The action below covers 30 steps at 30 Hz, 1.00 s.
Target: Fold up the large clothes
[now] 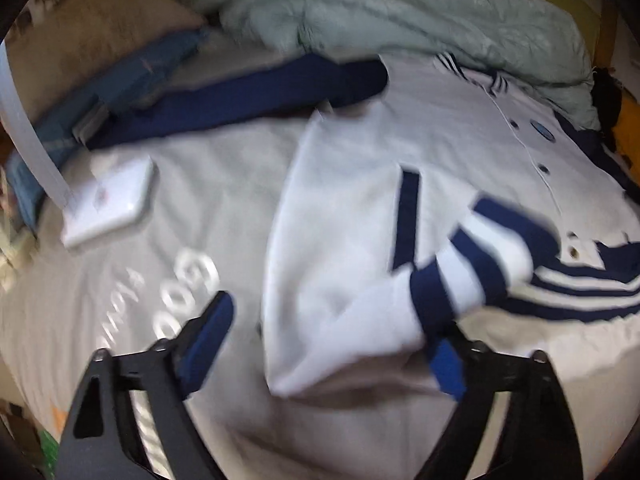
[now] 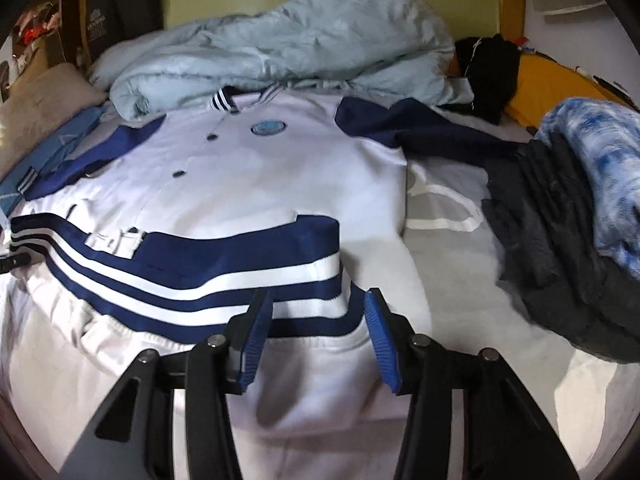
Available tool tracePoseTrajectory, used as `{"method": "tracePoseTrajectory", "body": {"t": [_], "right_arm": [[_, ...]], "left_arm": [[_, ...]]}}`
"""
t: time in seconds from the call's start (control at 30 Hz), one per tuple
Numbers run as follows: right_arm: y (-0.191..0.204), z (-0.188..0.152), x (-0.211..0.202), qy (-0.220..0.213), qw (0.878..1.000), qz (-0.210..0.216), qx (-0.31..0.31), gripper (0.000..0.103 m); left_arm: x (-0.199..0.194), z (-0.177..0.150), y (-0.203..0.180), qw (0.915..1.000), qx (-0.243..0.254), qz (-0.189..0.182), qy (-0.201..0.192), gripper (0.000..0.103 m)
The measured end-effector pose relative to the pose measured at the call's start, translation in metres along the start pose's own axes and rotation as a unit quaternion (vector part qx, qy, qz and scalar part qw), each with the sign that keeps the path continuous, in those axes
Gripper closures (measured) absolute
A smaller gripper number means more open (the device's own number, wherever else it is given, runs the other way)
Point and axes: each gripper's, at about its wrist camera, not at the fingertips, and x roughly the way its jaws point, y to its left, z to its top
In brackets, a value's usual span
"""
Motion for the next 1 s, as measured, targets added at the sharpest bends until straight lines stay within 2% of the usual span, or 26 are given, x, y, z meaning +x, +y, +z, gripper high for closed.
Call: {"method": "tracePoseTrajectory", "body": {"t": [0.03,0.07,0.1,0.13,0.23,0.3,0.37,0.4,0.47,0.5,0.53,0.57,0.6,0.67,0.7,0.73,0.77,0.83,0.87,0.93,1.0], "right_arm": [[-0.001,0.000,0.006,0.007,1.000,-0.003,0.006,0.070],[-0.004,-0.001,0.011,0.014,1.000,-0.005,0.012,0.085],[-0.006,-0.002,0.015,0.019,1.000,-0.008,0.017,0.089],[-0.008,-0.002,0.018,0.015,1.000,-0.001,0.023,0.093],[-0.010,-0.002,0.012,-0.002,0.999,0.003,0.039,0.097],[-0.013,-0.001,0.001,-0.033,0.998,0.007,0.056,0.098],[-0.016,0.005,-0.019,-0.077,0.994,0.019,0.071,0.098],[-0.017,0.007,-0.025,-0.090,0.993,0.023,0.075,0.098],[-0.019,0.015,-0.037,-0.115,0.990,0.026,0.083,0.098],[-0.019,0.018,-0.036,-0.113,0.990,0.024,0.082,0.098],[-0.018,0.020,-0.030,-0.104,0.991,0.017,0.080,0.098],[-0.018,0.020,-0.016,-0.079,0.994,0.000,0.079,0.098],[-0.018,0.018,-0.004,-0.054,0.995,-0.010,0.077,0.098],[-0.014,0.011,0.013,-0.023,0.997,-0.025,0.066,0.098],[-0.012,0.008,0.015,-0.022,0.998,-0.029,0.060,0.098],[-0.006,0.007,0.014,-0.020,0.998,-0.037,0.046,0.098],[-0.003,0.007,0.011,-0.021,0.998,-0.044,0.038,0.097],[-0.003,0.008,0.003,-0.023,0.998,-0.043,0.041,0.094],[-0.006,0.008,-0.001,-0.020,0.998,-0.037,0.051,0.088],[-0.014,0.006,-0.013,-0.018,0.996,-0.009,0.083,0.063],[-0.020,0.002,-0.024,-0.023,0.995,-0.010,0.094,0.058]], "left_arm": [[-0.001,0.004,0.001,0.9996,-0.011,0.009,-0.023,0.042],[0.000,0.007,0.003,0.9987,-0.027,0.009,-0.041,0.051],[0.002,0.011,0.003,0.9980,-0.036,0.001,-0.052,0.073],[0.006,0.014,0.001,0.9977,-0.035,-0.013,-0.057,0.103],[0.008,0.017,-0.006,0.9964,-0.023,0.006,-0.081,0.103],[-0.004,0.020,-0.005,0.9936,-0.026,0.002,-0.110,0.103],[-0.030,0.027,-0.004,0.9853,-0.029,-0.003,-0.168,0.103],[-0.042,0.031,-0.004,0.9817,-0.025,0.010,-0.188,0.103],[-0.056,0.038,-0.001,0.9772,-0.022,0.032,-0.209,0.103],[-0.056,0.041,0.002,0.9795,-0.022,0.021,-0.199,0.103],[-0.051,0.043,0.006,0.9841,-0.023,-0.007,-0.176,0.103],[-0.046,0.043,0.009,0.9874,-0.024,-0.033,-0.153,0.103],[-0.041,0.041,0.011,0.9891,-0.028,-0.044,-0.137,0.102],[-0.027,0.036,0.008,0.9935,-0.013,-0.038,-0.106,0.094],[-0.020,0.033,0.003,0.9959,0.007,-0.040,-0.081,0.078],[-0.012,0.030,-0.001,0.9974,0.017,-0.047,-0.052,0.055],[-0.004,0.026,-0.002,0.9981,0.014,-0.057,-0.021,0.048],[0.006,0.015,0.003,0.9973,-0.023,-0.066,0.024,0.048],[0.007,0.010,0.005,0.9962,-0.036,-0.070,0.037,0.048],[0.002,0.006,0.011,0.9959,-0.046,-0.068,0.038,0.048],[-0.005,0.005,0.011,0.9974,-0.047,-0.047,0.027,0.048]]}}
